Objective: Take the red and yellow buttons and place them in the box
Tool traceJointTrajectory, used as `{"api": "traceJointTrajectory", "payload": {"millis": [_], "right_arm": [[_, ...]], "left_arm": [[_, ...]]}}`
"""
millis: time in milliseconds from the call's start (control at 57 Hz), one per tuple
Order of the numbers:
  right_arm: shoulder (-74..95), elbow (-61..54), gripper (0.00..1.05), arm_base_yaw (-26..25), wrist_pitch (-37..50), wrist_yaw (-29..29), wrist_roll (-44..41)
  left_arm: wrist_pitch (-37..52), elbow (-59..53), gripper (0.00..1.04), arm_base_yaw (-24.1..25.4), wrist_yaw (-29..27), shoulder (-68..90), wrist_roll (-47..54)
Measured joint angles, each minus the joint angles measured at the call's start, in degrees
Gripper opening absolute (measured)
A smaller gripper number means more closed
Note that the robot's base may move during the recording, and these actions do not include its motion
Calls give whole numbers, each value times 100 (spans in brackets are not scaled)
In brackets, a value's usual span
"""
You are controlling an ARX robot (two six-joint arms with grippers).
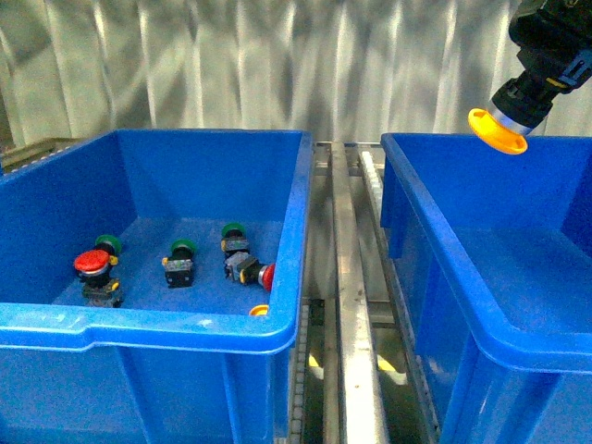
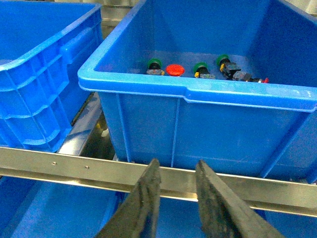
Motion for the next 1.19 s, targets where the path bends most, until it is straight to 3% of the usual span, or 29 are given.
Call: {"api": "traceJointTrajectory", "payload": {"millis": [211,421,579,983,1194], "right_arm": [[22,-13,26,-339,-326,-1054,260],[24,35,26,-1102,-632,-2304,557],[24,168,26,-1716,-894,-3335,483],[-63,229,26,-2503,-1067,-3611,321],[-363,87,26,-3126,-1318,-4100,444]], "left_arm": [[0,0,64,0,2,0,0],[0,0,98,0,2,0,4],[0,0,97,0,0,0,13],[0,0,97,0,2,0,13],[0,0,97,0,-20,0,13]]}}
